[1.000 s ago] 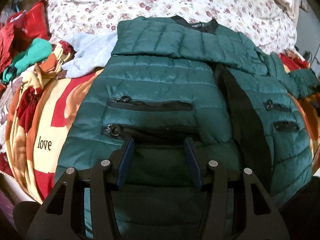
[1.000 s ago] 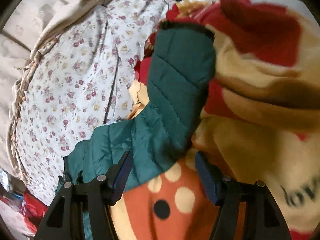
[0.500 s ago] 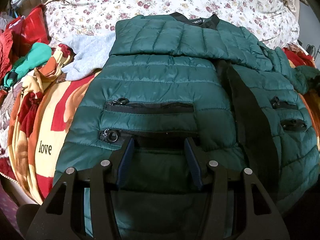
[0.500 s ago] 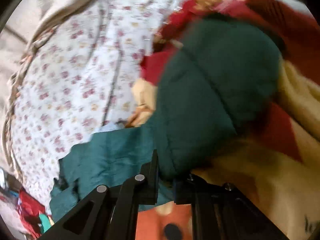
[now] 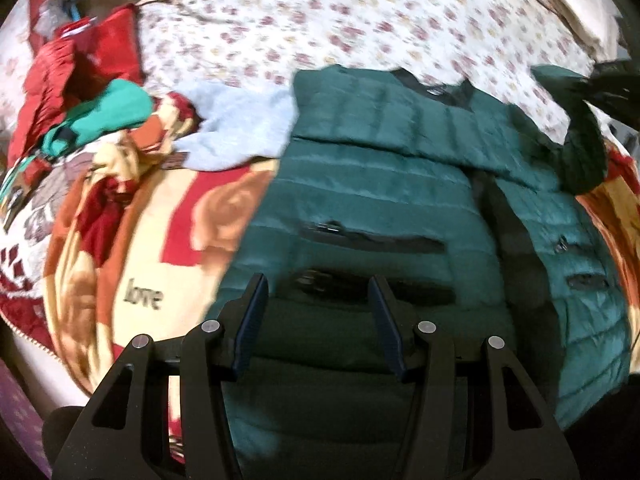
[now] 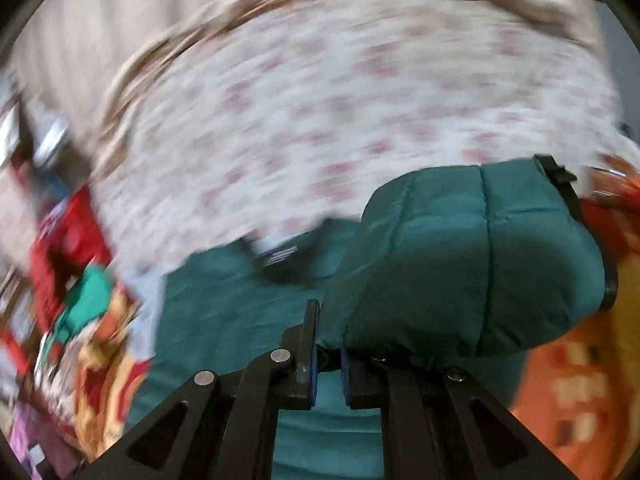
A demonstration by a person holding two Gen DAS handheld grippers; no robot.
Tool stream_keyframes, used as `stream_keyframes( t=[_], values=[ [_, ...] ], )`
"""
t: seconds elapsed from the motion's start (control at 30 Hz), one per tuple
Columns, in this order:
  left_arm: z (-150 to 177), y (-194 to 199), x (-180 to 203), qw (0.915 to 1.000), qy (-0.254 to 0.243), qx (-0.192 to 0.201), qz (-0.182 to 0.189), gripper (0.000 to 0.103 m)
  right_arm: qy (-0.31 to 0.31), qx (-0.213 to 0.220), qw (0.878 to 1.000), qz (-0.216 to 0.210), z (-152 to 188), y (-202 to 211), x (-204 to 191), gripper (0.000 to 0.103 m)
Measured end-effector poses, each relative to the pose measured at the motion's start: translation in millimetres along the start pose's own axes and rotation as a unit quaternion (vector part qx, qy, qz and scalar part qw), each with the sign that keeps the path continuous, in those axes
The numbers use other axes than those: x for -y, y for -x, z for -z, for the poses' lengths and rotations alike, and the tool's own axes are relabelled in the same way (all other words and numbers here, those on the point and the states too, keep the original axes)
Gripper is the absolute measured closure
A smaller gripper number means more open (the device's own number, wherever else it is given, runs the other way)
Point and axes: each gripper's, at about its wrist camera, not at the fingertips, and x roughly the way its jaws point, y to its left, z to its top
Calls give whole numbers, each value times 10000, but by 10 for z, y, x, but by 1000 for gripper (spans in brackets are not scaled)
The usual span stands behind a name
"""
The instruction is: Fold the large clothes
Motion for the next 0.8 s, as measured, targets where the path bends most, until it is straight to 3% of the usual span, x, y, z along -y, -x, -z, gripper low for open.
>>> stream_keyframes(
  t=[0.13,0.27,0.3,0.33,0.37,0.4,0.43,0.53,0.67,0.8],
  values=[
    [-10,-22,-265,9994,287,49,-164,51,716,-603,9952,-271,223,-693,-899,95],
    [-15,-55,-504,9981,573,50,-229,51,1421,-1080,9837,208,538,-1310,-1390,90],
    [-17,-64,-548,9977,633,44,-229,51,1654,-1204,9777,476,658,-1474,-1480,83],
    [-19,-75,-590,9974,684,35,-232,51,1762,-1249,9748,551,702,-1541,-1514,67],
    [-21,-86,-628,9970,736,25,-233,51,1994,-1255,9700,603,800,-1605,-1586,57],
    [-21,-94,-655,9968,770,15,-227,51,2179,-1229,9661,638,832,-1639,-1635,39],
    [-21,-102,-674,9966,796,2,-221,51,2386,-1194,9612,700,888,-1640,-1702,30],
    [-25,-124,-725,9961,857,-33,-206,51,2778,-1286,9509,450,1031,-1538,-1844,29],
    [-23,-126,-757,9957,904,-38,-190,51,2467,-1332,9594,-319,959,-1218,-1846,29],
    [-20,-142,-778,9954,941,-58,-173,51,2129,-684,9734,-508,691,-688,-1628,29]
  ],
)
